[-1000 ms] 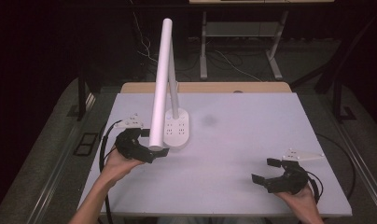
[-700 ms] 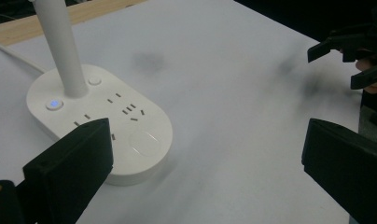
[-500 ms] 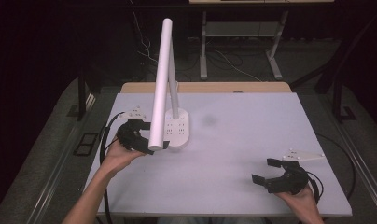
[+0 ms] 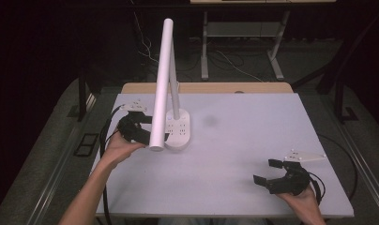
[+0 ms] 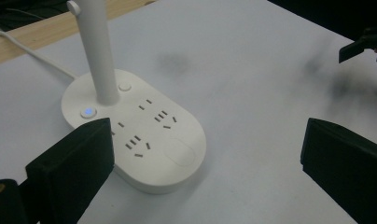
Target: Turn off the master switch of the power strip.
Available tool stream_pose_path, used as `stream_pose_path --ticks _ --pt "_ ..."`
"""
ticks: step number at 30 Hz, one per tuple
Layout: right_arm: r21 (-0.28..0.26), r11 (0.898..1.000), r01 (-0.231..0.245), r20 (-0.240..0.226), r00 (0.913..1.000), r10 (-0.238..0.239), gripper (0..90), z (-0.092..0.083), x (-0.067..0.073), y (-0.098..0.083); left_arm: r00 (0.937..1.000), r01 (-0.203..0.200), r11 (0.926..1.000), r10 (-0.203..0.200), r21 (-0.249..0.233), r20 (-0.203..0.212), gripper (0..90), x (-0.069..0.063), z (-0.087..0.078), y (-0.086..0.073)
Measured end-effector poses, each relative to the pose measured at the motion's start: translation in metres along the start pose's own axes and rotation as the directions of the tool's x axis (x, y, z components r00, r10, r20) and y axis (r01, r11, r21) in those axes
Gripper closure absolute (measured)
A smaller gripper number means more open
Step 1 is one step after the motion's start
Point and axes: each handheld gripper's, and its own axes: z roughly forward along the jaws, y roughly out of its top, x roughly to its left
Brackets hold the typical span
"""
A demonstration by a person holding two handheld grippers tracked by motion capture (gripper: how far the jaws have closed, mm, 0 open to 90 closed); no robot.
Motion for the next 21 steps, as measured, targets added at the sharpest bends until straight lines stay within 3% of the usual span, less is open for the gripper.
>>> stream_pose_path --ticks 21 --pt "-0.009 1.000 0.002 -0.006 1.0000 -0.002 0.0 -0.002 -0.001 0.000 0.9986 0.012 0.9993 -0.010 0.035 -0.052 3.5 0.036 0.014 0.017"
